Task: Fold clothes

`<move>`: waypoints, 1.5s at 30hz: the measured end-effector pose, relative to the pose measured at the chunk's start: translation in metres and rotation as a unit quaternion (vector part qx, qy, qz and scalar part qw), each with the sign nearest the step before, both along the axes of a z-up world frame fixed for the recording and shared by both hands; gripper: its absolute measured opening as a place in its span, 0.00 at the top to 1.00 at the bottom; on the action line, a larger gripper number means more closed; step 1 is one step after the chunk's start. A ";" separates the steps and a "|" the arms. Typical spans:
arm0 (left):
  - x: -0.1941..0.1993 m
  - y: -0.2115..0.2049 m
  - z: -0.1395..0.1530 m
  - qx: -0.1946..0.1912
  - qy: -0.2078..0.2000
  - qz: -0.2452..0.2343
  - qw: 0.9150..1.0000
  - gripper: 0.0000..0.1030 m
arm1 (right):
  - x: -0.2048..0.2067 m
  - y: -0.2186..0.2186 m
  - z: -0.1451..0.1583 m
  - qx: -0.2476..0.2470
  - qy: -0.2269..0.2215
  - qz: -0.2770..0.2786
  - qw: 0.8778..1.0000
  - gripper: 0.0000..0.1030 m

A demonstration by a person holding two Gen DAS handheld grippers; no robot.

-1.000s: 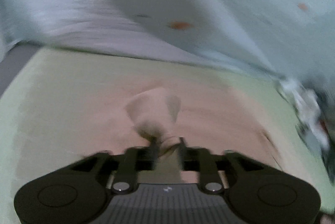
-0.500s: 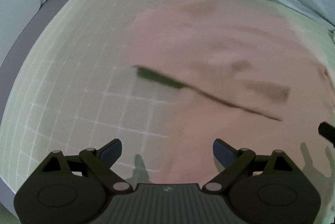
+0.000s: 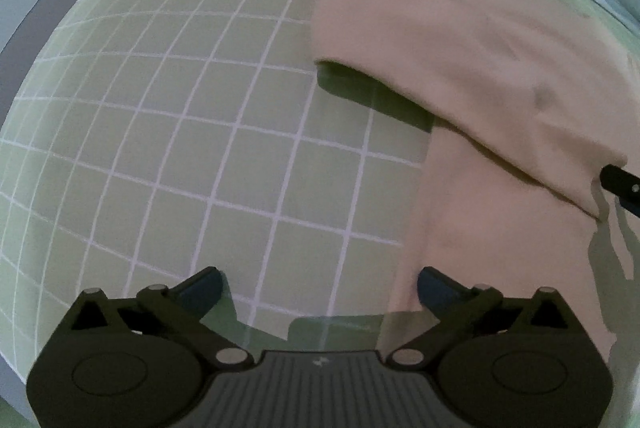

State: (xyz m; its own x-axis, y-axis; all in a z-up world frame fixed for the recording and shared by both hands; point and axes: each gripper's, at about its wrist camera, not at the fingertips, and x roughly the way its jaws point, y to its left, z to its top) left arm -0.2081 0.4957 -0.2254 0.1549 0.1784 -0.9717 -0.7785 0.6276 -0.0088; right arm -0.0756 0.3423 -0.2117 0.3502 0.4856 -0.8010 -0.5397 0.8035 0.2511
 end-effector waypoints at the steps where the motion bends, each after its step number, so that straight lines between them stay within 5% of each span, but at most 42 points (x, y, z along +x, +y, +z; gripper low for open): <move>1: 0.001 0.002 0.000 0.000 0.000 -0.002 1.000 0.00 | -0.001 0.002 -0.001 0.004 -0.002 0.002 1.000 0.73; 2: 0.001 0.002 0.000 0.001 -0.001 -0.003 1.000 0.00 | -0.002 0.003 -0.001 0.008 -0.004 0.004 1.000 0.87; 4: 0.000 0.002 0.001 0.003 -0.002 -0.007 1.000 0.00 | -0.005 0.004 -0.001 0.017 -0.014 0.012 1.000 0.99; 8: -0.006 0.005 0.001 0.005 -0.004 -0.009 1.000 0.00 | -0.018 -0.005 0.005 0.028 -0.016 0.040 0.999 1.00; 13: -0.009 0.007 0.001 0.005 -0.004 -0.008 1.000 0.00 | -0.023 -0.028 -0.004 0.009 0.010 0.005 1.000 1.00; 15: -0.009 0.008 0.002 0.004 -0.003 -0.006 1.000 0.00 | -0.018 -0.030 -0.004 0.015 0.013 -0.006 1.000 0.97; 20: -0.012 0.009 0.002 0.005 -0.002 -0.003 1.000 0.00 | -0.003 -0.013 0.007 0.043 -0.014 0.009 0.999 0.64; 23: -0.013 0.010 0.003 0.005 -0.002 -0.002 1.000 0.00 | 0.009 0.005 0.000 0.021 -0.015 0.019 0.999 0.64; 27: -0.015 0.010 0.003 0.006 -0.003 -0.003 1.000 0.00 | 0.011 0.011 -0.012 -0.004 -0.006 0.021 1.000 0.83; 28: -0.016 0.010 0.003 0.007 -0.004 -0.003 1.000 0.00 | 0.010 0.010 -0.012 -0.004 -0.001 0.026 1.000 0.99; 36: -0.021 0.012 0.005 0.010 -0.007 0.002 1.000 0.00 | -0.019 -0.020 0.002 0.005 0.000 0.021 1.000 0.99; 40: -0.022 0.012 0.006 0.011 -0.007 0.004 1.000 0.00 | -0.013 -0.022 -0.011 -0.020 0.029 -0.009 0.999 0.91; 43: -0.019 0.007 0.003 0.016 -0.011 0.003 1.000 0.00 | -0.012 -0.025 -0.003 -0.009 0.008 -0.018 1.000 0.55; 45: -0.020 0.007 0.004 0.017 -0.011 0.003 1.000 0.00 | -0.009 -0.023 0.000 0.002 0.000 -0.013 1.000 0.53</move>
State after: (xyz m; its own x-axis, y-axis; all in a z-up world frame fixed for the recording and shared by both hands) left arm -0.2276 0.5031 -0.2218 0.1740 0.2114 -0.9618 -0.7824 0.6228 -0.0046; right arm -0.0845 0.3198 -0.2120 0.3631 0.4793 -0.7990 -0.5187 0.8163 0.2540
